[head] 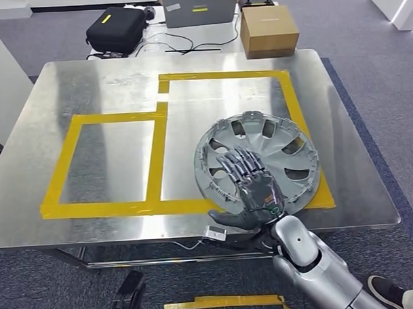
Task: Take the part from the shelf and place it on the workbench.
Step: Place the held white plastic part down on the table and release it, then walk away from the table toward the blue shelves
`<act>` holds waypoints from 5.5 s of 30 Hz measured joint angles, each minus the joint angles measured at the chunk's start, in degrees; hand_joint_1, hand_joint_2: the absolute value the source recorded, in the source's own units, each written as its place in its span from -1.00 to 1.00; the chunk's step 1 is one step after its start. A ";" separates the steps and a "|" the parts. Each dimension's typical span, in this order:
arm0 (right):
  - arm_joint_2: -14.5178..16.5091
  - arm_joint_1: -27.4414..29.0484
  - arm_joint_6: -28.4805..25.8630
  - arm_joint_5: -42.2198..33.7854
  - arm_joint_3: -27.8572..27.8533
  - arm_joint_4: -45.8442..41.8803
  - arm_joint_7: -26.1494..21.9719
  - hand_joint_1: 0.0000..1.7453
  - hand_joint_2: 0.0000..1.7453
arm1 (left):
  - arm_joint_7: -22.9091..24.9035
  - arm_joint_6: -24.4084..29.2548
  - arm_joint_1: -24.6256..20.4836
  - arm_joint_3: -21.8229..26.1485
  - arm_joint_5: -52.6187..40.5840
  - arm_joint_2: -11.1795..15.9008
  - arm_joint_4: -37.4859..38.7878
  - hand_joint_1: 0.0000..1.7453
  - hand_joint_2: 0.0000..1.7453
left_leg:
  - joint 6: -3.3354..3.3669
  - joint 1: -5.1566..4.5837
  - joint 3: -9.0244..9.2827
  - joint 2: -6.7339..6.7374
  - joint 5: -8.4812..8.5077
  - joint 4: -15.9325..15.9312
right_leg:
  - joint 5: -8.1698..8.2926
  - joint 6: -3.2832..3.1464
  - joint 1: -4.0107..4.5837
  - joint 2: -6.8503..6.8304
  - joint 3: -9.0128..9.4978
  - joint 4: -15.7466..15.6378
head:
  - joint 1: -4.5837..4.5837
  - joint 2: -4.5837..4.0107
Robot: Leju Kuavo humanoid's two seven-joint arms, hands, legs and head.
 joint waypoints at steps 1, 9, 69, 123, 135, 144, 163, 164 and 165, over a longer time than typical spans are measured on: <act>0.20 0.69 0.25 -5.02 -0.34 -1.25 -2.23 -1.00 -1.00 | -0.10 0.03 0.00 0.00 0.00 -0.01 0.00 -1.00 -1.00 | 0.27 0.11 -0.05 0.03 0.22 -0.24 | -1.82 0.16 0.00 -0.01 -0.91 2.26 | 0.09 0.00; 1.92 4.38 3.48 -22.07 -2.47 -9.44 -10.54 -1.00 -1.00 | -0.40 0.15 0.17 0.05 0.01 0.07 0.00 -1.00 -1.00 | 0.07 -0.28 -1.80 0.06 2.03 -0.14 | -2.39 -0.01 0.09 -0.06 3.78 1.19 | 0.21 0.00; 28.92 21.60 -10.54 -34.40 -94.09 49.03 8.73 -1.00 -1.00 | -4.15 7.15 5.99 8.35 1.53 0.34 0.35 -1.00 -1.00 | 0.15 -1.18 0.19 0.78 1.72 -1.79 | -1.86 0.53 -0.36 -0.22 7.56 1.06 | 0.92 0.00; 21.77 18.85 4.60 -14.22 -90.14 66.63 19.57 -1.00 -1.00 | -11.31 11.33 9.25 16.81 10.45 -1.81 0.49 -1.00 -1.00 | 1.23 -0.50 4.48 0.12 -1.34 -2.28 | -9.58 0.33 0.15 -0.52 2.38 9.81 | 0.61 0.00; 18.43 18.80 4.23 -12.88 -89.41 66.64 15.36 -1.00 -1.00 | -11.30 5.48 8.37 20.91 14.72 -1.41 0.76 -1.00 -1.00 | -1.52 -0.77 0.66 -4.22 -2.47 2.33 | 0.01 -1.64 -0.66 2.05 6.19 -3.67 | 0.08 0.00; 18.35 18.13 4.28 -12.98 -89.40 66.64 14.81 -1.00 -1.00 | -11.32 4.14 8.15 22.06 15.04 0.26 0.77 -1.00 -1.00 | -2.05 -0.37 3.85 3.71 -2.43 0.55 | -0.36 -1.13 -0.18 -5.56 6.38 -3.59 | -0.47 0.00; 20.91 16.53 2.98 -18.08 -93.42 67.05 -1.92 -1.00 -1.00 | -14.06 7.65 7.20 23.10 12.35 -1.16 0.78 -1.00 -1.00 | -0.96 -0.52 1.96 -6.60 -1.05 -0.42 | -0.23 -0.93 -0.49 4.15 5.11 -2.78 | 0.00 0.00; 21.23 16.56 2.87 -17.81 -93.43 67.09 -2.54 -1.00 -1.00 | -13.87 7.46 7.46 22.81 11.45 -0.98 0.79 -1.00 -1.00 | -1.28 -0.58 1.60 -5.60 -1.56 0.37 | -0.13 -1.26 -0.56 3.31 5.29 -2.97 | -0.14 0.00; 21.50 16.64 2.70 -17.47 -93.44 67.13 -3.18 -1.00 -1.00 | -13.62 7.33 7.63 22.37 10.34 -0.84 0.80 -1.00 -1.00 | -1.58 -0.66 0.70 -4.09 -2.74 2.30 | -0.10 -1.57 -0.63 2.33 5.47 -3.15 | -0.31 0.00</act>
